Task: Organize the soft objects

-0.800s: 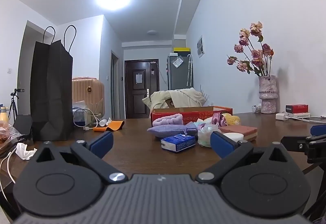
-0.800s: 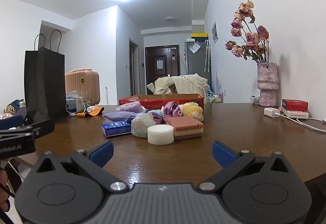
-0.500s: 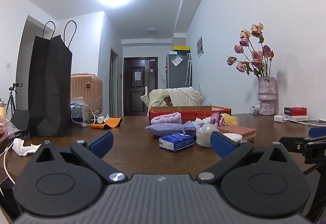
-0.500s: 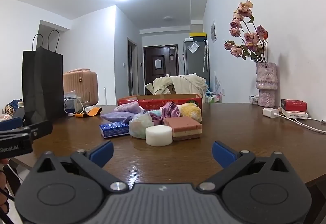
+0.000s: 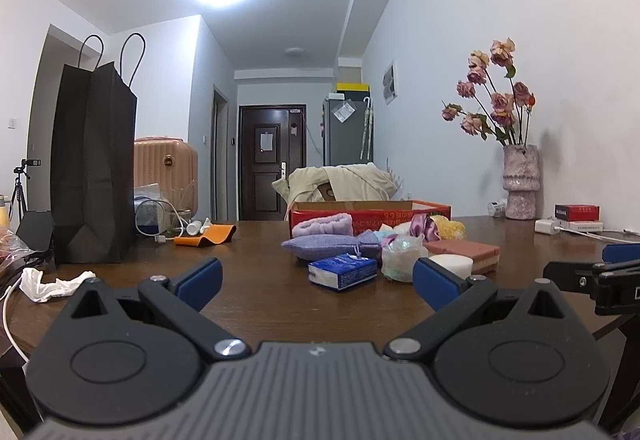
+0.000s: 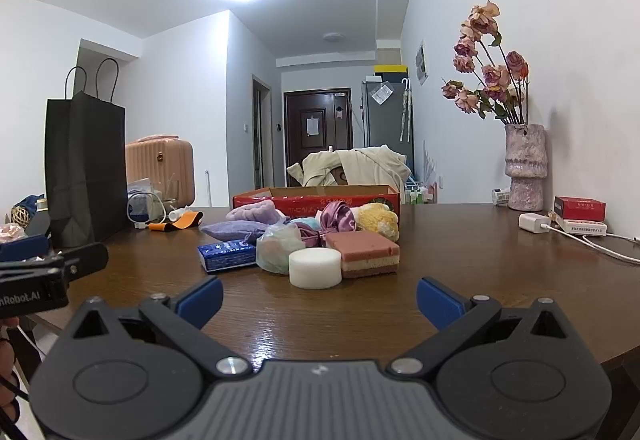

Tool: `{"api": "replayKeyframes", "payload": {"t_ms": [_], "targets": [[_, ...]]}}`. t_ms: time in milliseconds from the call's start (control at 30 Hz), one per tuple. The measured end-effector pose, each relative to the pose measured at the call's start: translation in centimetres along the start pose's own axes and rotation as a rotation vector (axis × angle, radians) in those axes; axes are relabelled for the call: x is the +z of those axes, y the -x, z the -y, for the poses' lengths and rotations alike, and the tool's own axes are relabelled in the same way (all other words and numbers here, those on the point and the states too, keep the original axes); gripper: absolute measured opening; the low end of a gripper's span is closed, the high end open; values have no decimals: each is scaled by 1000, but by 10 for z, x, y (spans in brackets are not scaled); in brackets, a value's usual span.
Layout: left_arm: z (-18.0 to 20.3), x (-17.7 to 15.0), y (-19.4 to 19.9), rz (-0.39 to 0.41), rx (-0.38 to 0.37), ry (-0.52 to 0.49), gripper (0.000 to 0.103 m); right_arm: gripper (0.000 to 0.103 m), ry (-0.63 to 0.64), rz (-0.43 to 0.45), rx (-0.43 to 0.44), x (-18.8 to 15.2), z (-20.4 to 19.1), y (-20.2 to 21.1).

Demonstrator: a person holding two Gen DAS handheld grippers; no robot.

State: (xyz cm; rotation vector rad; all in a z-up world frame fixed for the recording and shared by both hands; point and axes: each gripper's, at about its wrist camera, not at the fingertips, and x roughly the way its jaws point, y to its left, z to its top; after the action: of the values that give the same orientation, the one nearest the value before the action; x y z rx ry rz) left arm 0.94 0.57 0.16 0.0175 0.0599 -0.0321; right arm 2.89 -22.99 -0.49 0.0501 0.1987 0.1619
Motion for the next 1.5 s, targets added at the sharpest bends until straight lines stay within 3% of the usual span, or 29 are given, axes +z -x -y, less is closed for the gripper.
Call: {"api": "replayKeyframes", "payload": {"t_ms": [1500], "targets": [[1,-1,-1,-6,5,-9,103,103,-6,-6,-2,-1,-2,-3]]}}
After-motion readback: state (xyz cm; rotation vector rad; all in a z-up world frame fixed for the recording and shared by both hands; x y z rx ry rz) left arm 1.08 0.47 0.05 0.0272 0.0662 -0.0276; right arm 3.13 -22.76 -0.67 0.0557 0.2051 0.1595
